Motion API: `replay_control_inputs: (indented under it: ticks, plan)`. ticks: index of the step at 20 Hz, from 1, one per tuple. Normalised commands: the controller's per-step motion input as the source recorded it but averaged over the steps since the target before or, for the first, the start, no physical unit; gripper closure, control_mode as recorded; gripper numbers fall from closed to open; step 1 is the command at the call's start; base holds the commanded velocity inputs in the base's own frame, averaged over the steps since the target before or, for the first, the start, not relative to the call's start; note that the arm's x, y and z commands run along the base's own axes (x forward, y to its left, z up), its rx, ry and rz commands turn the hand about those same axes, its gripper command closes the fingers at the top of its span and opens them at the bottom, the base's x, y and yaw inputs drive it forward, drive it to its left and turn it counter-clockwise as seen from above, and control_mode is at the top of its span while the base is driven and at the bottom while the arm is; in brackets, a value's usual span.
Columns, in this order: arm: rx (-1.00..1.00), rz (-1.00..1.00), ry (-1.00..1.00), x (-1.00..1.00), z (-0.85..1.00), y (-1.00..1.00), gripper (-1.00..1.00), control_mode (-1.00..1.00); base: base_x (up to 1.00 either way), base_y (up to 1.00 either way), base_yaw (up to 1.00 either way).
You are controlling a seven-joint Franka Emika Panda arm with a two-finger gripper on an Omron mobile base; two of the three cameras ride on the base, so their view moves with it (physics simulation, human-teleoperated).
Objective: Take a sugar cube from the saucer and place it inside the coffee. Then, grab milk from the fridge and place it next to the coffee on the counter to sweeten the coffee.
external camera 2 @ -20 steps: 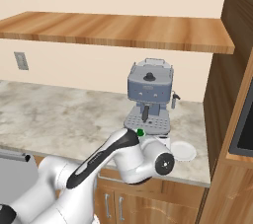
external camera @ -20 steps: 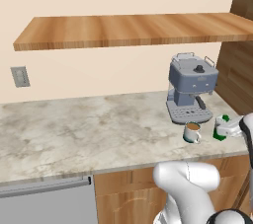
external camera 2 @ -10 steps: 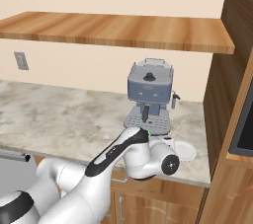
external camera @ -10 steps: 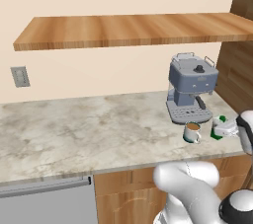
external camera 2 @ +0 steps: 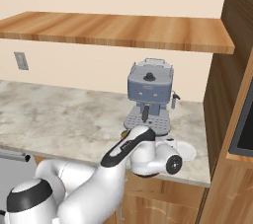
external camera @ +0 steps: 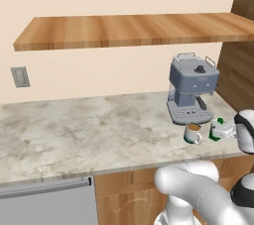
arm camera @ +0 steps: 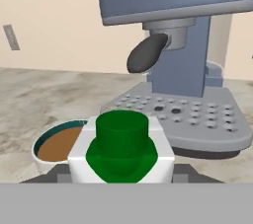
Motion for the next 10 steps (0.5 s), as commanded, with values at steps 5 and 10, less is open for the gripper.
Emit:
replay_control_inputs:
  ticks: [5, 10]
  plan:
    - [0.00, 0.02, 0.00, 0.25, -0.23, -0.07, 1.00, -1.00, 0.00, 0.00, 0.00]
    - [0.00, 0.03, 0.00, 0.19, -0.25, -0.11, 1.00, -1.00, 0.00, 0.00, 0.00]
